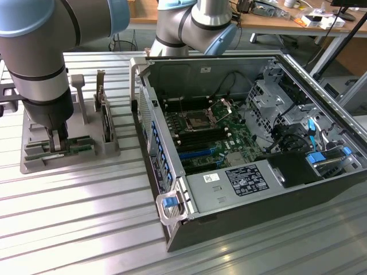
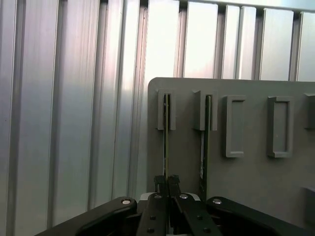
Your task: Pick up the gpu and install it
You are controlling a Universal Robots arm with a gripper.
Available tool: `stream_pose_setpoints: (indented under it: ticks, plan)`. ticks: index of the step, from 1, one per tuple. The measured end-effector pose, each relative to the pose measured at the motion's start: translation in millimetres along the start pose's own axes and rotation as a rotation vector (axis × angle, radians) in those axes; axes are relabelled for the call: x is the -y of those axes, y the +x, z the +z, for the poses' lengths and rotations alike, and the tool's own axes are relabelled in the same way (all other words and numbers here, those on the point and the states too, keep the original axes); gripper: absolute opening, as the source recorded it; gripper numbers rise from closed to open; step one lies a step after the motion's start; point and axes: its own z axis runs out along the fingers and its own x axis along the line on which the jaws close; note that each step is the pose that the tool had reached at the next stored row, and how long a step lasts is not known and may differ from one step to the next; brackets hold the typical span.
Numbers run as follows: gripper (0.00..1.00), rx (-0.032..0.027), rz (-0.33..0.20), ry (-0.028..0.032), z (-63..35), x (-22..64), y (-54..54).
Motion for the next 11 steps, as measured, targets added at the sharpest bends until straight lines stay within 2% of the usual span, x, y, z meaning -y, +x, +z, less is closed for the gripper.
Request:
stream_pose_setpoints:
  ticks: [11]
  plan:
    - [0.12, -0.0001, 0.000, -0.0002, -9.5, -0.4, -0.2]
